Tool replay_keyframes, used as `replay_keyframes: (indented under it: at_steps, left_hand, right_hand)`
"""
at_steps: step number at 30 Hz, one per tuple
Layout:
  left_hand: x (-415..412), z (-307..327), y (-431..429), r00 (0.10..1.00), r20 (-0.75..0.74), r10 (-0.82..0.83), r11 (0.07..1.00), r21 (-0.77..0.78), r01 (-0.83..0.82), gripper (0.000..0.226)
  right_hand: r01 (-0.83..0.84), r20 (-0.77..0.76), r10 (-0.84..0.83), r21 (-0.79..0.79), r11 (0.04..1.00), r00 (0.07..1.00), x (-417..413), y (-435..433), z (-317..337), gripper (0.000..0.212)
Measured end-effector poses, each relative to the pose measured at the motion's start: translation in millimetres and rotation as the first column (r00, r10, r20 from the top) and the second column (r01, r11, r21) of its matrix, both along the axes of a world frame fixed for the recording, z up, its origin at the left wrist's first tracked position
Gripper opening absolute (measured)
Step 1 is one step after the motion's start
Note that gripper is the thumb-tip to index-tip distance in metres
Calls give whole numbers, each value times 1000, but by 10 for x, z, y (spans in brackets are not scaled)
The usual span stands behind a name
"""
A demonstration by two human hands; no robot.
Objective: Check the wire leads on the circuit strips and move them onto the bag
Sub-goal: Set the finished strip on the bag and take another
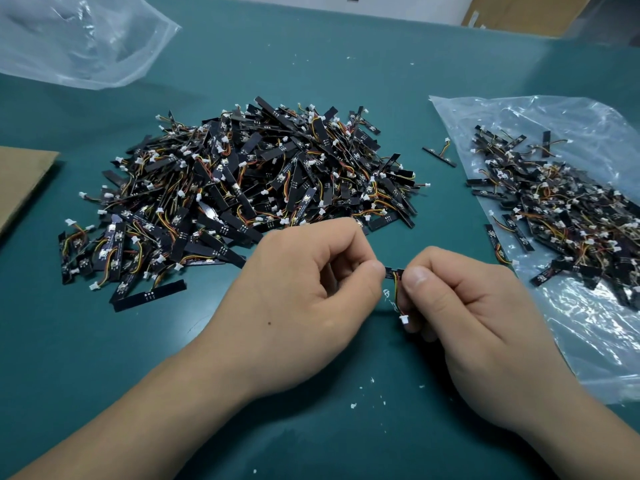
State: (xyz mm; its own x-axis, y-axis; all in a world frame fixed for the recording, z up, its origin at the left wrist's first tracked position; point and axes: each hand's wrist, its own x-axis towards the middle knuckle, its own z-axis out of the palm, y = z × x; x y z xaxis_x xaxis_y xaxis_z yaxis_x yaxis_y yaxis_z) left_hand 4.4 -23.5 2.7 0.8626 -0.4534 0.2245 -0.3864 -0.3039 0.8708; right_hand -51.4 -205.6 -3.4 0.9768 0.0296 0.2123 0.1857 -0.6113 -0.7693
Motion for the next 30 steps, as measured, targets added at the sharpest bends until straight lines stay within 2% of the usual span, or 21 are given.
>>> replay_keyframes:
  at_steps: [5, 9, 13, 20, 23, 30]
  left_hand:
    - [8, 7, 4, 1000, -5, -5, 1000, 23, 5, 22]
    - [8, 13, 7, 999, -30, -27, 1000, -8, 27, 22]
    - [9, 15, 5, 999, -25, -21, 1000, 3, 21, 22]
    - [5, 8, 3, 998, -60, -34, 999, -12, 34, 22]
    - [6, 6, 4, 998, -61, -31, 1000, 3, 31, 21]
    - [14, -1, 13, 996, -64, -56, 998, 24, 58, 19]
  right_hand:
    - [9, -3, -9, 7, 1000, 1000, 9, 6, 8, 35]
    - [-10, 64, 6, 56, 998, 998, -12, 6, 23, 35]
    - [6, 20, -7, 41, 999, 1000, -3, 10, 7, 34]
    - [-25, 51, 23, 44, 999, 998, -13, -2, 17, 29]
    - [-8, 32, 8, -2, 1000, 999, -7, 3, 8, 30]
    - [0, -3, 0, 13, 1000, 1000, -8, 1, 7, 30]
